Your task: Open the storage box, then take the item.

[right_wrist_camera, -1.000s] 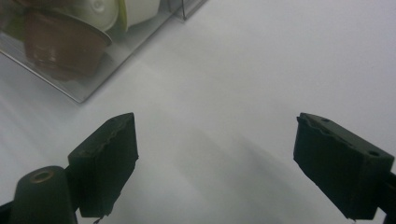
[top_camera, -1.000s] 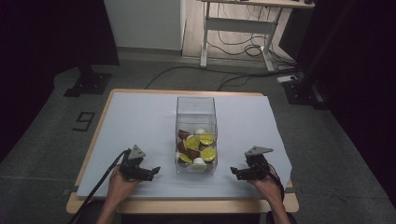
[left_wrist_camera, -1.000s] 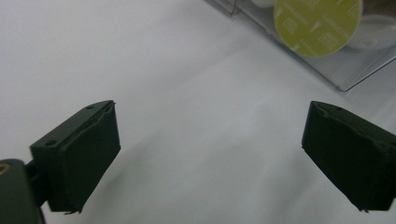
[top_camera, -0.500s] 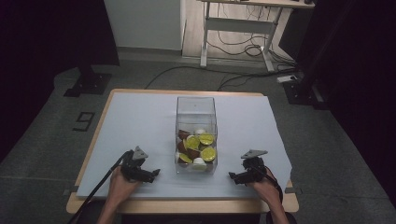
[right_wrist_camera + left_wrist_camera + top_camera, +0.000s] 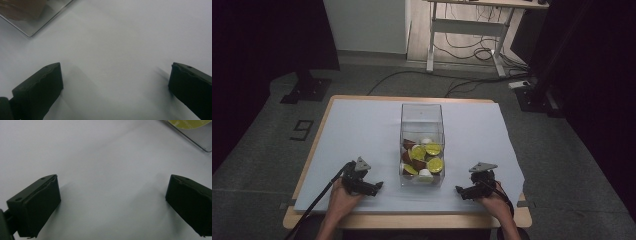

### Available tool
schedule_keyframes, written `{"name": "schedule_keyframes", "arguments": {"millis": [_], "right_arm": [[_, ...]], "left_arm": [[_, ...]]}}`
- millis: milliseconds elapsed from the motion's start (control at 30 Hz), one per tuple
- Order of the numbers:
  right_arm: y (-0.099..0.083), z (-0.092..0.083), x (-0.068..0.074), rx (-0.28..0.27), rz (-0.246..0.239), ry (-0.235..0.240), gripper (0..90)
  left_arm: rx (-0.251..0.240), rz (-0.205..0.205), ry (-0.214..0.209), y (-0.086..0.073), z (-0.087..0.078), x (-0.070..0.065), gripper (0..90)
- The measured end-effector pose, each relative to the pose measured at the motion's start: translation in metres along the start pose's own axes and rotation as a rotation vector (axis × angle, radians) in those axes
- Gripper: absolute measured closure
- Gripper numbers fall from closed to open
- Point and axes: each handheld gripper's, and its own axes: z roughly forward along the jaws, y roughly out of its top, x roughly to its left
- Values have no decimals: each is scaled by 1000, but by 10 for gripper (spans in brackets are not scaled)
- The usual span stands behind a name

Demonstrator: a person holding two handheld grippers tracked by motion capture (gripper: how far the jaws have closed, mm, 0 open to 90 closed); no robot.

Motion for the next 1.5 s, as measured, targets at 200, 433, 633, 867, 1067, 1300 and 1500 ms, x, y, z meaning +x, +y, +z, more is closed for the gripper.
{"name": "schedule_keyframes", "arguments": {"millis": [200,433,633,867,1067,1300,1500], "right_arm": [[0,0,0,3,-2,1,0],[2,0,0,18,-4,1,0],[5,-1,0,35,-5,4,8],[9,-4,1,20,-28,1,13],[13,-9,1,-2,-36,6,0],[19,-16,2,-45,-13,10,0],[24,-23,3,-83,-4,26,0]], "left_arm": [[0,-2,-1,0,0,0,0],[0,-1,-1,0,0,0,0],[0,-1,-1,0,0,0,0],[0,-2,0,0,0,0,0],[0,-2,-1,0,0,0,0],[0,-2,-1,0,0,0,0],[-1,-4,0,0,0,0,0]]}}
